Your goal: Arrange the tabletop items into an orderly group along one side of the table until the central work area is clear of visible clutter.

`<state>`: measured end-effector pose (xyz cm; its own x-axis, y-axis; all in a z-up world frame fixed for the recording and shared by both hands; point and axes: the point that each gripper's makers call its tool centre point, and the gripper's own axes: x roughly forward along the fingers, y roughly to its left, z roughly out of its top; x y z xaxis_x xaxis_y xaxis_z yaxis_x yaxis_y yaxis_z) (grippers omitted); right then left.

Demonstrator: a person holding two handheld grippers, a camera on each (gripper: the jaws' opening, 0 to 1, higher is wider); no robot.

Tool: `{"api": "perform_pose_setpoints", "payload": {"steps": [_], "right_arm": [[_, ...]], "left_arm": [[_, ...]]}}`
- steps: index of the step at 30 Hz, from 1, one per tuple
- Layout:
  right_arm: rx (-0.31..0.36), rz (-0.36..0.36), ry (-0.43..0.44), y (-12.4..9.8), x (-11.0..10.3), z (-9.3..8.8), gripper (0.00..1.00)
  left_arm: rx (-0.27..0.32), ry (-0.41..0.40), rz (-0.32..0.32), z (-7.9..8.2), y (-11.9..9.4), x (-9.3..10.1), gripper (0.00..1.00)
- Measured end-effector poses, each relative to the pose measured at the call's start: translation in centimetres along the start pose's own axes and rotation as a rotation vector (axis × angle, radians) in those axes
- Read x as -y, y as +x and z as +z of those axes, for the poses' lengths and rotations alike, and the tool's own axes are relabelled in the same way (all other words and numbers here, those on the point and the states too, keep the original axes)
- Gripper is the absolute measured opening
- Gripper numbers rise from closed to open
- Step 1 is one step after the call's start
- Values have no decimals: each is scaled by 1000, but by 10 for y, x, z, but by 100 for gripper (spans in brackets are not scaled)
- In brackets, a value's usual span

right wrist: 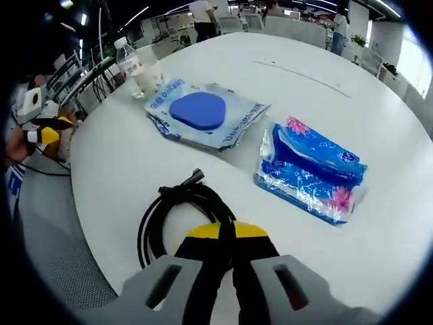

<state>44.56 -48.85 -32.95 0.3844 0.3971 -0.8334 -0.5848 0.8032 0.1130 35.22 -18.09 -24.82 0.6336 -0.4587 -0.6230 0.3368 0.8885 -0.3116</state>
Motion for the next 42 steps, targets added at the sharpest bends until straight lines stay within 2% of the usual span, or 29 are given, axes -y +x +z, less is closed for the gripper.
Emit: {"api": "perform_pose_setpoints", "payload": {"steps": [23, 28, 34, 42], "right_arm": [[15, -74, 50, -7, 21, 11, 2], [37, -63, 51, -14, 19, 18, 8], [80, -62, 30, -26, 15, 27, 14], [123, -49, 13, -40, 11, 28, 19]], "left_arm": [[29, -5, -1, 10, -3, -2, 37], [29, -2, -3, 12, -2, -2, 37], [33, 12, -14, 22, 2, -4, 38], [39, 27, -27, 31, 5, -6, 40]]}}
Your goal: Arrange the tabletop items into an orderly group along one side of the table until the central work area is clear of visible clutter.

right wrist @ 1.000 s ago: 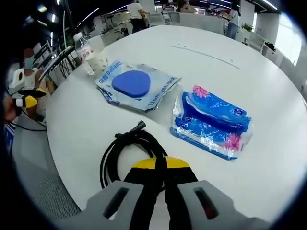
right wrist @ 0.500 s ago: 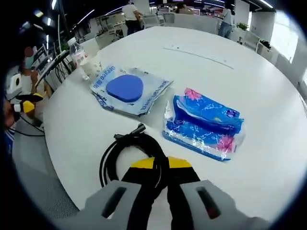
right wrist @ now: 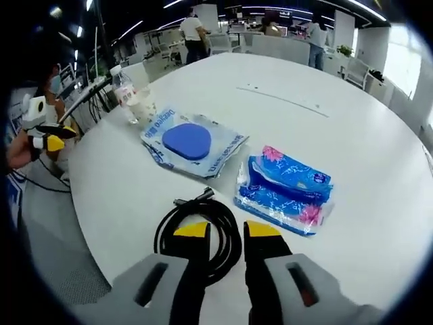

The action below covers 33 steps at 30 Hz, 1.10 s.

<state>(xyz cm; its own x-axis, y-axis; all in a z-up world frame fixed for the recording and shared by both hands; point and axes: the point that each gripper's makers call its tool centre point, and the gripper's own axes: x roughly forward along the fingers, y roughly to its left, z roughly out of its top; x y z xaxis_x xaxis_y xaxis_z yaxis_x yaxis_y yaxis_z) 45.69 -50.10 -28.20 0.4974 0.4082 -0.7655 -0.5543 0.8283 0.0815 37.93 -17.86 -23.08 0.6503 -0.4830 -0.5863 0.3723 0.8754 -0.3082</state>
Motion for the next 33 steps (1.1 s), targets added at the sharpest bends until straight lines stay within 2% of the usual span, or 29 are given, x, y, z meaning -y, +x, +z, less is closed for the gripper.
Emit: {"api": "perform_pose_setpoints", "payload": {"steps": [11, 26, 33], "right_arm": [[60, -4, -12, -28, -14, 5, 26], [112, 17, 57, -51, -40, -13, 36], [117, 34, 84, -54, -50, -21, 39]], "left_arm": [[5, 3, -10, 5, 3, -4, 43], [3, 4, -22, 3, 6, -3, 46], [-2, 7, -30, 2, 8, -2, 48]]}}
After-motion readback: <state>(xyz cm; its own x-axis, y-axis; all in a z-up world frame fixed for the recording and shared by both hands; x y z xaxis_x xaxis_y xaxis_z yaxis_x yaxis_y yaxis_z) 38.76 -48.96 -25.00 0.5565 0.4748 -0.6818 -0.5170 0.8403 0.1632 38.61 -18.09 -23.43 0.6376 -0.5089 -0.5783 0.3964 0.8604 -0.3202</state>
